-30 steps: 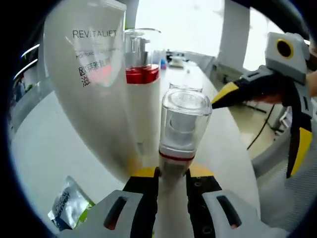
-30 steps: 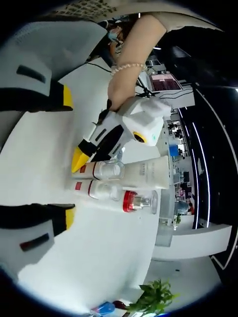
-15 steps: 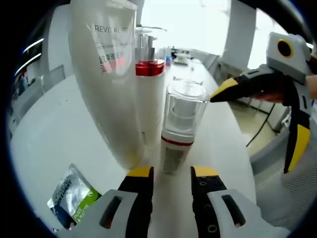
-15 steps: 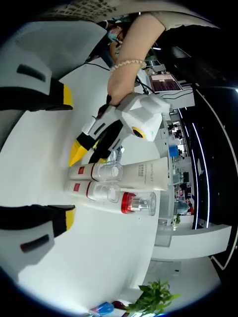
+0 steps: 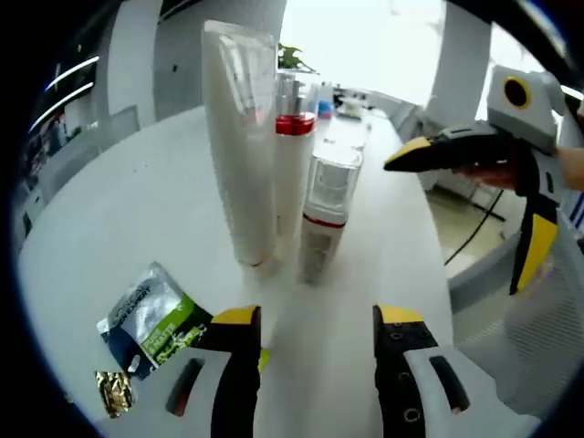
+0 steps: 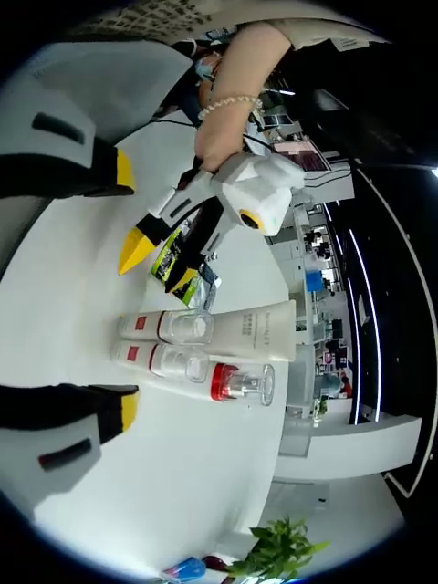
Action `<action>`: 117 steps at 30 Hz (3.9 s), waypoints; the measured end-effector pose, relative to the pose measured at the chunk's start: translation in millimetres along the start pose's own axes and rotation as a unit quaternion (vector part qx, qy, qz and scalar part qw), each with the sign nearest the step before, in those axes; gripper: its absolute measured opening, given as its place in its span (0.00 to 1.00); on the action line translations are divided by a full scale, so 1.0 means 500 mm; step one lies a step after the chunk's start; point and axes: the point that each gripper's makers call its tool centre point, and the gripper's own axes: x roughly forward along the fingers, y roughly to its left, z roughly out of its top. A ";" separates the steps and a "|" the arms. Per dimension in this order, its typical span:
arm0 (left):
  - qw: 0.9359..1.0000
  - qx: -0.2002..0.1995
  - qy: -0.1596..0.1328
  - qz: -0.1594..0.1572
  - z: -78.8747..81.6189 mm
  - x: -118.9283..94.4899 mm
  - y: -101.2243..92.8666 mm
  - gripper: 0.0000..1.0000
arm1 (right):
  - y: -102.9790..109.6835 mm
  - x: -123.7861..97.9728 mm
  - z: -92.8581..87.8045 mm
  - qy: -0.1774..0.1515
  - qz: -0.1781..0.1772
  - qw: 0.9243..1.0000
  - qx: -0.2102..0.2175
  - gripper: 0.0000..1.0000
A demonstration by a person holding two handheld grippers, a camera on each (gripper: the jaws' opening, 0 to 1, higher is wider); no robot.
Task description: Arrange the skincare products in the storage area until every visible bottle or jar stands upright without overlapping.
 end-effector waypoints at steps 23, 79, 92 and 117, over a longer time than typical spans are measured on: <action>0.989 -0.132 0.000 0.067 -0.098 -0.178 -0.029 0.84 | 0.043 -0.025 0.040 -0.031 0.017 0.999 0.013 0.91; 0.954 -0.229 -0.034 0.192 -0.211 -0.360 -0.039 0.97 | 0.066 -0.057 0.007 -0.036 -0.001 0.998 0.053 0.91; 0.962 -0.208 -0.020 0.173 -0.146 -0.302 0.000 0.97 | 0.071 -0.055 0.006 -0.035 0.005 0.998 0.055 0.91; 0.967 -0.179 0.034 0.180 -0.059 -0.127 0.115 0.97 | 0.062 -0.050 -0.004 -0.027 0.000 0.997 0.071 0.91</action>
